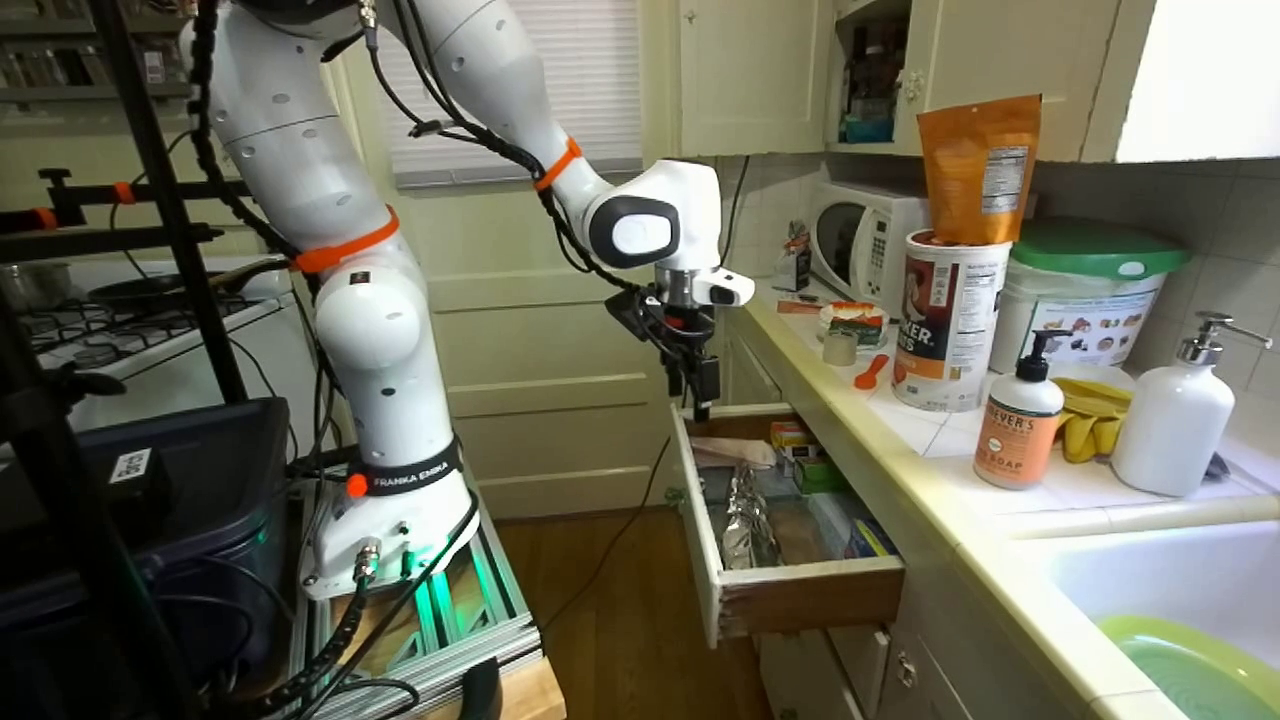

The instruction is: Close the open drawer.

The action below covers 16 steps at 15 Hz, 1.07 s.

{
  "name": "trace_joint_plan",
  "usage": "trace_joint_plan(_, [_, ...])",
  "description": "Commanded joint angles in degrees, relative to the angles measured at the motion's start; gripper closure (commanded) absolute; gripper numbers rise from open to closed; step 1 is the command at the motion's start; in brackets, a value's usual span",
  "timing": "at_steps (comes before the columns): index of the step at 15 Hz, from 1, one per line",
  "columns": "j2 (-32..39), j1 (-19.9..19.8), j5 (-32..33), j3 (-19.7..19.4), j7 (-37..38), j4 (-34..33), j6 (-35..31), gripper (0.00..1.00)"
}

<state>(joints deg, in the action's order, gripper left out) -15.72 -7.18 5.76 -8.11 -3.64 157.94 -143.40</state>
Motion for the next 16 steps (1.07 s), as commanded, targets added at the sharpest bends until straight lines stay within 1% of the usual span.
trace_joint_plan(1, [5.74, 0.98, -2.4, 0.11, -1.68, 0.06, -0.65, 0.0])
trace_joint_plan(2, [7.22, 1.13, -2.78, 0.15, -1.76, 0.16, -0.98, 0.19])
trace_joint_plan(5, [11.52, 1.34, -4.26, 0.33, -1.9, 0.17, -2.83, 0.42])
trace_joint_plan(6, [12.72, 1.33, -4.6, 0.48, -1.83, 0.13, -3.19, 0.51])
trace_joint_plan(8, [15.23, 1.26, -5.37, 0.69, -1.75, 0.02, -5.34, 0.65])
trace_joint_plan(11, [18.74, 0.79, -3.74, 0.82, -0.1, 0.09, -12.9, 0.89])
trace_joint_plan(12, [20.07, 0.74, -3.36, 0.79, 0.16, -0.01, -15.51, 0.96])
trace_joint_plan(13, [21.29, 0.7, -2.85, 0.69, 0.73, -0.17, -17.64, 1.0])
trace_joint_plan(16, [23.76, 0.9, -2.12, 0.39, 1.83, -0.27, -21.58, 1.0])
